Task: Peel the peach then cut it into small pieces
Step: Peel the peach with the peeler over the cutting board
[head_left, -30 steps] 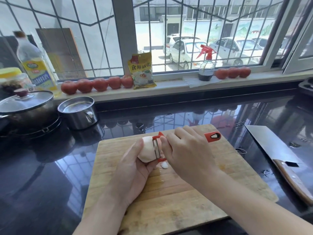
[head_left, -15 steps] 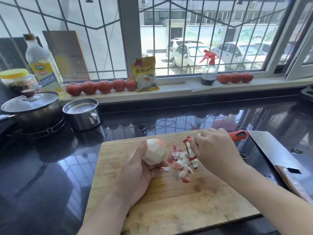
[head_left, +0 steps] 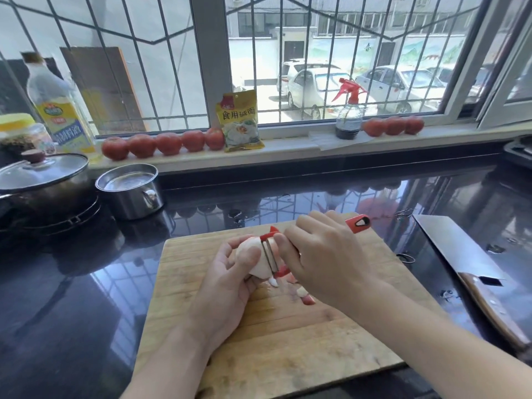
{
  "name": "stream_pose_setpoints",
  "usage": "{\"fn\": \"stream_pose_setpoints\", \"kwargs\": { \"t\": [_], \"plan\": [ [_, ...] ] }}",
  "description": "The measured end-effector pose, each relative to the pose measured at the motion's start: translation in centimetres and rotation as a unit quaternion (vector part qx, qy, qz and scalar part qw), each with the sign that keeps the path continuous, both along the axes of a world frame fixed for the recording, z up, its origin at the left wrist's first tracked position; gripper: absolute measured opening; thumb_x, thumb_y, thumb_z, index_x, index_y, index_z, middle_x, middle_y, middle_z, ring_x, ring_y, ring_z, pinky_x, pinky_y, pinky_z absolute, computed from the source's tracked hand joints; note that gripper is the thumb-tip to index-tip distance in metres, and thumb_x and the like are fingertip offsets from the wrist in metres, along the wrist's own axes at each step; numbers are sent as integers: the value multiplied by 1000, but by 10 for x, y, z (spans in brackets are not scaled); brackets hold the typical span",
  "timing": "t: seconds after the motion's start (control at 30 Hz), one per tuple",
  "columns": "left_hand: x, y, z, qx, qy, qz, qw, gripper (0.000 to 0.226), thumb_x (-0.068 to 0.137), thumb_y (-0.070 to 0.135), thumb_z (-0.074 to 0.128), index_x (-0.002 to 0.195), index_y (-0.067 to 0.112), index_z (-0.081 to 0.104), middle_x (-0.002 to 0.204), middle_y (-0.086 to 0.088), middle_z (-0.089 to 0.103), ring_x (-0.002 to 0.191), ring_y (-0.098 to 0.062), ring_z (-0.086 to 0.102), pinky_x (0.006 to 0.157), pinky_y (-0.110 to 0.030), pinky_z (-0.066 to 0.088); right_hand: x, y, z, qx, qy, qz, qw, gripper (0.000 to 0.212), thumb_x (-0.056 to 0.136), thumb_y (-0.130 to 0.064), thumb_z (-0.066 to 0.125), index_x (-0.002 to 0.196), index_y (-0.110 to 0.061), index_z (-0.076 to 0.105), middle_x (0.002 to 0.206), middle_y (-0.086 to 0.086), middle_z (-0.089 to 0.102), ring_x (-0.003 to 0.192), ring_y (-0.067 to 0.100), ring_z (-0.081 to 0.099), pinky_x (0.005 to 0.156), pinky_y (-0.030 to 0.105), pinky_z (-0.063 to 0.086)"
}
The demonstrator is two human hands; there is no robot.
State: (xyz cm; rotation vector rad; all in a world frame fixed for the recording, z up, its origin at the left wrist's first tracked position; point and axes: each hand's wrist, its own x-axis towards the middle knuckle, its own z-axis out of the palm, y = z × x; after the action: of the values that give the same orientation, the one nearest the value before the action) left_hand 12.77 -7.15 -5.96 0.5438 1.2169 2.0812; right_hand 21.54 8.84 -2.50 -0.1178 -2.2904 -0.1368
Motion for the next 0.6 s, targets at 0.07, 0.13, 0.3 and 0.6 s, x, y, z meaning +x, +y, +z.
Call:
{"fn": "stream_pose_setpoints", "kwargs": {
  "t": [0.07,0.13,0.3,0.6],
  "plan": [
    [-1,-1,-2,-4,0,7,1000,76,77,37,86,136,5,51,126,-26,68,104,-31,69,96,-52,54,0,1,-4,2,4,-2,1000,45,106,-32,44,65,-16,56,63,-2,52,64,18,43,63,37,36],
    [-1,-1,-2,-11,4,5,1000,73,77,37,84,135,6,53,124,-24,68,102,-29,69,87,-43,58,2,6,-7,-5,2,-7,1000,46,107,-33,42,67,-16,57,64,-2,52,63,17,43,61,35,35],
    [-4,0,-2,-13,-15,0,1000,71,73,33,84,133,5,57,117,-19,70,101,-31,69,83,-37,60,3,21,-17,-12,-27,-32,999,45,106,-34,42,69,-17,60,66,-3,57,63,18,49,60,34,42],
    [-11,-3,-4,6,-63,-49,997,69,74,27,82,137,9,62,118,-14,67,103,-27,66,89,-37,57,14,55,-13,127,-154,-156,967,45,106,-31,38,74,-21,67,72,0,66,69,25,59,66,37,38]
  ]
}}
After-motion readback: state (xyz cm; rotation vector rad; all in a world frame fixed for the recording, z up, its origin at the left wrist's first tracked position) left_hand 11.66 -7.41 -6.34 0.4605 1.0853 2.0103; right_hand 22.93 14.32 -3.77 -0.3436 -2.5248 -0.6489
